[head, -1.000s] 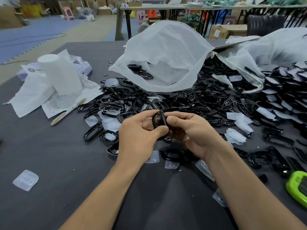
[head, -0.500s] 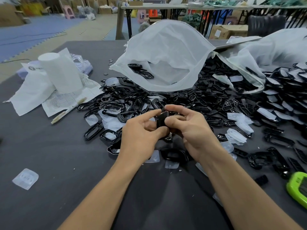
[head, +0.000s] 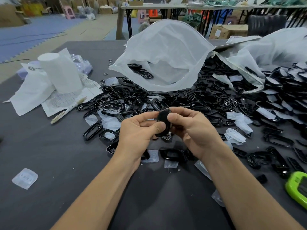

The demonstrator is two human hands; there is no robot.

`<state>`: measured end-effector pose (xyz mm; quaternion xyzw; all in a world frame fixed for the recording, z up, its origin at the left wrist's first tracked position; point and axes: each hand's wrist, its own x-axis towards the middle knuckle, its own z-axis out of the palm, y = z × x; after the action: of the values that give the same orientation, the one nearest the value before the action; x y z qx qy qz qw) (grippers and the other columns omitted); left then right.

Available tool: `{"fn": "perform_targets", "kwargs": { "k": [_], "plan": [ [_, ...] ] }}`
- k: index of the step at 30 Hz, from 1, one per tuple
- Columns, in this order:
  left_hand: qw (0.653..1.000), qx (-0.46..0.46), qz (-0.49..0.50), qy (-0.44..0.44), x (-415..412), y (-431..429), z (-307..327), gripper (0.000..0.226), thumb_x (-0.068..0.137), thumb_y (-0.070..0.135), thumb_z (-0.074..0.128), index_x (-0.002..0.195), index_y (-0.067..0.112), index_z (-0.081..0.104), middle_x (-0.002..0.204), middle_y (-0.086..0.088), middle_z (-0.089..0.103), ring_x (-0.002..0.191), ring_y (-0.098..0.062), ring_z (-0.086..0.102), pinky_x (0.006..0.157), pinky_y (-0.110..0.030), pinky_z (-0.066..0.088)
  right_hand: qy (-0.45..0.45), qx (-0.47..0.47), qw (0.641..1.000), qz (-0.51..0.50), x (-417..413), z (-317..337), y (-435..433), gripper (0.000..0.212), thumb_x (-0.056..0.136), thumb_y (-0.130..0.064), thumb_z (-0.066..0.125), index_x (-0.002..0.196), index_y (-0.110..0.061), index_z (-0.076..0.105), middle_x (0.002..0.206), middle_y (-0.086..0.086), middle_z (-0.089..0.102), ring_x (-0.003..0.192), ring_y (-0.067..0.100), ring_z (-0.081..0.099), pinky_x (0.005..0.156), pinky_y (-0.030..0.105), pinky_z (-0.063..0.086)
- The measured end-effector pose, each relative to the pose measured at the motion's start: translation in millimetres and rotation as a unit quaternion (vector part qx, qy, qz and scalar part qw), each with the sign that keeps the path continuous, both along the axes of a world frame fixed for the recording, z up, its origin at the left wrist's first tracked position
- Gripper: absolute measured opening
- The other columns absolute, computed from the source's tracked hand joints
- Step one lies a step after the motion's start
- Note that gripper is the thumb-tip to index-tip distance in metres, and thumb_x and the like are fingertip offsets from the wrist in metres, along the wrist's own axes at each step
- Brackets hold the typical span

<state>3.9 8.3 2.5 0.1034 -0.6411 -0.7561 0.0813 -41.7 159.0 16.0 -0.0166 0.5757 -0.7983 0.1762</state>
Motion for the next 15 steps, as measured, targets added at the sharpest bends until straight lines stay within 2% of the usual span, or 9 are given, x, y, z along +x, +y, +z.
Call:
{"fn": "perform_targets", "kwargs": {
  "k": [3,5,7,9,11,13,14,15],
  "plan": [
    [0.999,-0.025,0.025,-0.018,-2.5,-0.1,-2.4,0.014,0.08,0.005,0.085,0.091,0.013,0.08,0.083,-0.011,0.08,0.075,-0.02,0.075,0.063,-0.026,0.059,-0.041,-0.011,0.999,-0.003,-0.8,1.9,0.3,0.017,0.079,0.002,0.075,0.094,-0.006,0.075,0.086,0.01,0.075,0.078,0.021,0.068,0.082,0.034,0.054],
    [0.998,-0.036,0.043,-0.021,-3.1,-0.1,-3.2,0.013,0.08,0.005,0.086,0.081,0.017,0.081,0.079,-0.01,0.079,0.073,-0.022,0.072,0.068,-0.031,0.061,-0.061,-0.013,0.998,0.012,-1.2,3.2,1.4,0.018,0.079,0.001,0.075,0.096,-0.005,0.076,0.087,0.013,0.073,0.077,0.022,0.067,0.078,0.033,0.054],
    [0.997,-0.052,0.049,-0.018,-3.6,-0.5,-5.0,0.017,0.079,0.008,0.087,0.073,0.022,0.081,0.077,-0.009,0.079,0.071,-0.022,0.071,0.072,-0.035,0.06,-0.065,-0.012,0.998,0.003,-2.4,2.1,1.5,0.013,0.083,0.002,0.074,0.093,-0.005,0.077,0.089,0.013,0.073,0.084,0.024,0.065,0.077,0.033,0.055],
    [0.999,-0.04,0.027,-0.015,-2.5,-1.0,-4.4,0.01,0.075,0.014,0.09,0.078,0.02,0.082,0.08,-0.01,0.079,0.072,-0.021,0.072,0.07,-0.032,0.06,-0.076,-0.029,0.997,0.002,-3.4,2.3,3.2,0.01,0.084,0.001,0.071,0.093,-0.003,0.074,0.092,0.015,0.072,0.09,0.028,0.063,0.084,0.038,0.056],
    [1.0,-0.023,-0.005,-0.007,-0.3,-0.6,-2.6,0.024,0.066,0.026,0.091,0.084,0.012,0.082,0.082,-0.012,0.079,0.071,-0.018,0.072,0.067,-0.027,0.059,-0.087,-0.068,0.993,0.046,-2.7,3.2,5.2,0.01,0.081,-0.005,0.07,0.091,-0.003,0.071,0.09,0.015,0.073,0.086,0.028,0.067,0.088,0.042,0.058],
    [1.0,-0.013,0.005,-0.002,-0.4,-0.2,-0.1,0.014,0.067,0.022,0.09,0.077,0.017,0.082,0.077,-0.01,0.079,0.067,-0.015,0.071,0.063,-0.023,0.058,-0.077,-0.062,0.994,0.051,-2.1,2.9,3.9,0.007,0.085,-0.008,0.068,0.089,-0.003,0.072,0.087,0.013,0.073,0.079,0.024,0.067,0.08,0.036,0.058],
    [0.999,-0.031,0.028,0.008,-0.3,-0.5,0.4,0.012,0.072,0.016,0.09,0.074,0.024,0.083,0.074,-0.006,0.079,0.065,-0.013,0.071,0.062,-0.022,0.058,-0.057,-0.024,0.998,0.02,-2.3,2.4,2.1,0.009,0.091,-0.009,0.067,0.088,-0.004,0.074,0.084,0.011,0.073,0.074,0.021,0.065,0.073,0.031,0.057],
    [0.994,-0.088,0.061,0.021,-0.3,-2.3,-1.6,0.023,0.075,0.013,0.09,0.074,0.035,0.083,0.072,0.002,0.078,0.064,-0.01,0.071,0.062,-0.022,0.057,-0.031,0.027,0.999,-0.017,-2.2,1.9,-0.4,0.016,0.096,-0.013,0.066,0.086,-0.005,0.076,0.079,0.008,0.073,0.068,0.018,0.063,0.065,0.027,0.055]
  ]
}}
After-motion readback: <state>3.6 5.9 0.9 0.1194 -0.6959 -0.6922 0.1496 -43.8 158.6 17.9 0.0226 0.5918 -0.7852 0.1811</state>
